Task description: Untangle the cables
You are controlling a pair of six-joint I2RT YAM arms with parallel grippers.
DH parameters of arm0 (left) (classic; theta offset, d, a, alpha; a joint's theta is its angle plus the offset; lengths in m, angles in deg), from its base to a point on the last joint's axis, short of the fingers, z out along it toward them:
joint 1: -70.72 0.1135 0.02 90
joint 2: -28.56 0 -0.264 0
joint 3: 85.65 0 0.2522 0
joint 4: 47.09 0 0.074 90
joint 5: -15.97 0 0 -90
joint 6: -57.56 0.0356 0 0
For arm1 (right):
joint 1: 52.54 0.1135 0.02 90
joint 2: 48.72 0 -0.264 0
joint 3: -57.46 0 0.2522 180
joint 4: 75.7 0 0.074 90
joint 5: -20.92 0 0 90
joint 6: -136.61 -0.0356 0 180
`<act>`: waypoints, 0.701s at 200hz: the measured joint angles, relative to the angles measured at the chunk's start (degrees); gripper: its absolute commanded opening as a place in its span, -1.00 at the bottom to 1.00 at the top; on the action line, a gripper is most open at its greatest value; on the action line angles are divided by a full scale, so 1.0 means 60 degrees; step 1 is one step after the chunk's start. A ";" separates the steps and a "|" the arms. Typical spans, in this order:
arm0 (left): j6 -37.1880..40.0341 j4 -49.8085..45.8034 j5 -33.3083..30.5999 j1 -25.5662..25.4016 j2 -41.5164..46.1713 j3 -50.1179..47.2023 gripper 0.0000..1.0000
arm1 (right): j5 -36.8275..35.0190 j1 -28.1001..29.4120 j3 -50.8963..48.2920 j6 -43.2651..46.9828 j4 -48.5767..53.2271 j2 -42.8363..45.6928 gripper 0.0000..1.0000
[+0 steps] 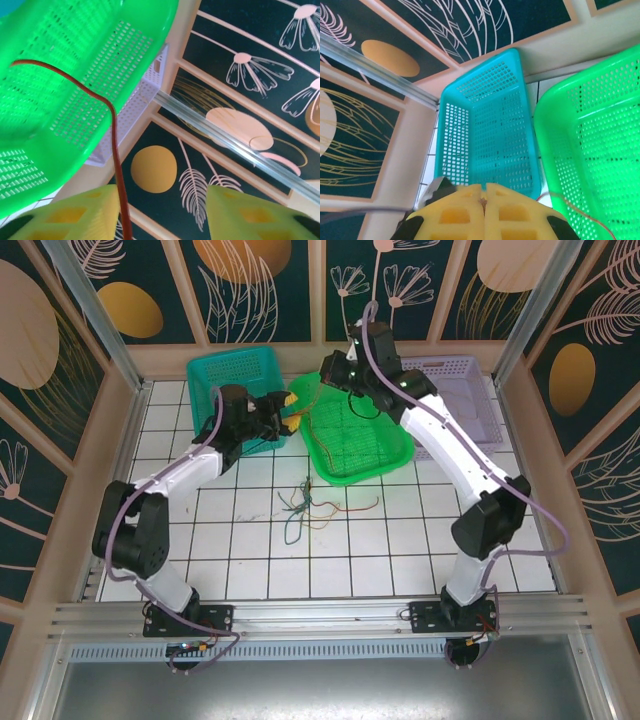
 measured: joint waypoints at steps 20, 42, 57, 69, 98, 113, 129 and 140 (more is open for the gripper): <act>0.0007 0.0102 0.0040 0.0000 -0.0302 0.0321 -1.00 | 0.0040 -0.0015 -0.0878 -0.0208 -0.0131 0.0605 -1.00; 0.0226 0.0087 0.0029 0.0004 -0.0321 0.0838 -1.00 | 0.0117 -0.0138 -0.1523 -0.0415 -0.0222 0.1086 -0.77; 0.0736 0.0069 0.0047 0.0051 -0.0444 0.1570 -1.00 | 0.0361 -0.0386 -0.1668 -0.0561 -0.0222 0.1297 -0.21; 0.1275 -0.0091 0.0062 0.0164 -0.0637 0.2353 -1.00 | 0.0499 -0.0645 -0.1676 -0.0623 -0.0222 0.1435 0.08; 0.3384 -0.1508 0.0051 0.0805 -0.1231 0.4870 -1.00 | 0.0317 -0.0903 -0.1698 -0.0463 -0.0127 0.1934 0.19; 0.4353 -0.2222 0.0029 0.1231 -0.1537 0.6062 -1.00 | 0.0277 -0.0878 -0.1796 -0.0382 -0.0117 0.2273 0.18; 0.5300 -0.2969 -0.0069 0.1698 -0.1861 0.7107 -1.00 | 0.0266 -0.0878 -0.1920 -0.0335 -0.0109 0.2597 0.19; 0.5912 -0.3373 -0.0193 0.2007 -0.2055 0.7533 -1.00 | 0.0266 -0.0878 -0.2022 -0.0270 -0.0109 0.2769 0.19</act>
